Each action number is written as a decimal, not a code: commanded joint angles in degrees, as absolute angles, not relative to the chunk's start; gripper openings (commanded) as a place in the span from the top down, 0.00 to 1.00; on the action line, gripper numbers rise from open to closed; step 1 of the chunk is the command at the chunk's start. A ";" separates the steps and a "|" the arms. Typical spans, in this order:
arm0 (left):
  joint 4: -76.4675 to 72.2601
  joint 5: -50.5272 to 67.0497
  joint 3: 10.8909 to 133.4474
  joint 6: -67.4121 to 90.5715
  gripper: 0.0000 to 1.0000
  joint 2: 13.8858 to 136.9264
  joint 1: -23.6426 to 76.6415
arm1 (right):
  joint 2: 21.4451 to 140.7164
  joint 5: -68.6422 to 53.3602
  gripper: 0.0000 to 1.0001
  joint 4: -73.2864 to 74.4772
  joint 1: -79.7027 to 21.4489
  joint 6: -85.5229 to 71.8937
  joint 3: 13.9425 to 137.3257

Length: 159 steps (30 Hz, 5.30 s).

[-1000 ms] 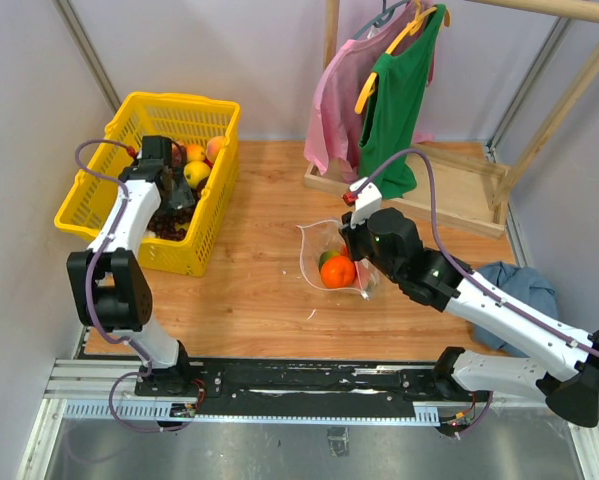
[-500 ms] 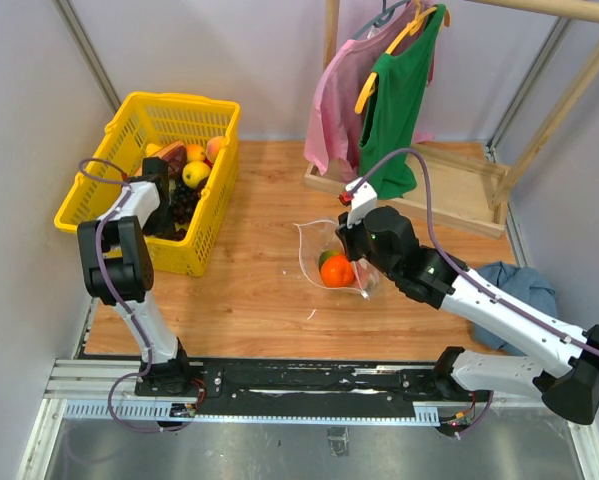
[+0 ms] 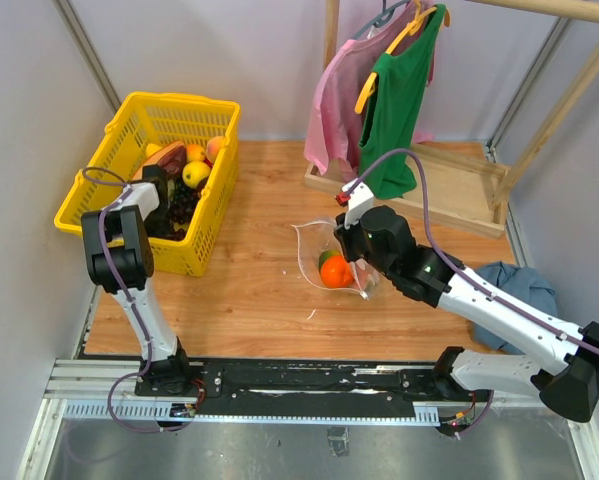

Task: Place the food in the zip-top bag and seal the zipper
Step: Pick up the fake vegetable from the bin, then place the fake vegetable in the zipper food storage bag, then pick up the fake fruit from the bin.

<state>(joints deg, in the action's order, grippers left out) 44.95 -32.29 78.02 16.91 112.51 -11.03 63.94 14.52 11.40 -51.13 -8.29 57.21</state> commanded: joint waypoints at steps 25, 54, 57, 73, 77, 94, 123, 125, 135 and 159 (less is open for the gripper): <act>42.84 -23.51 75.87 20.02 1.00 83.39 -2.55 | 61.81 15.82 0.99 10.38 -50.39 -7.56 56.36; 32.75 11.13 70.34 29.46 1.00 57.40 11.12 | 60.53 16.22 0.99 8.73 -50.37 -8.51 55.61; 30.77 11.49 68.31 33.13 1.00 56.14 16.60 | 60.35 16.34 0.99 8.26 -50.42 -9.01 55.49; 22.89 9.01 62.61 47.28 1.00 60.90 42.15 | 59.46 21.16 0.99 2.35 -50.36 -11.74 53.72; 20.49 8.65 60.27 51.31 1.00 61.64 45.82 | 59.11 21.93 0.99 0.96 -50.37 -12.23 52.80; 22.06 3.76 60.50 53.01 0.85 69.79 47.11 | 58.46 16.76 0.99 0.21 -50.36 -12.95 52.08; 38.30 -15.10 73.00 42.05 0.29 67.53 47.08 | 56.93 16.42 0.99 0.60 -50.36 -12.76 50.76; 41.20 -18.25 75.32 39.87 0.24 67.18 46.44 | 56.80 16.58 0.99 0.86 -50.42 -12.58 50.65; 48.22 -17.58 81.76 30.37 0.13 67.70 28.99 | 55.47 17.86 0.99 1.31 -50.36 -11.73 49.80; 40.02 11.41 73.63 26.17 0.03 71.63 15.05 | 56.45 17.88 0.99 1.15 -50.37 -11.51 49.58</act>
<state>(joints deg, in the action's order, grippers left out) 44.69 2.02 73.17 25.58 71.00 11.00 56.58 16.60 2.48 -51.11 -12.03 50.17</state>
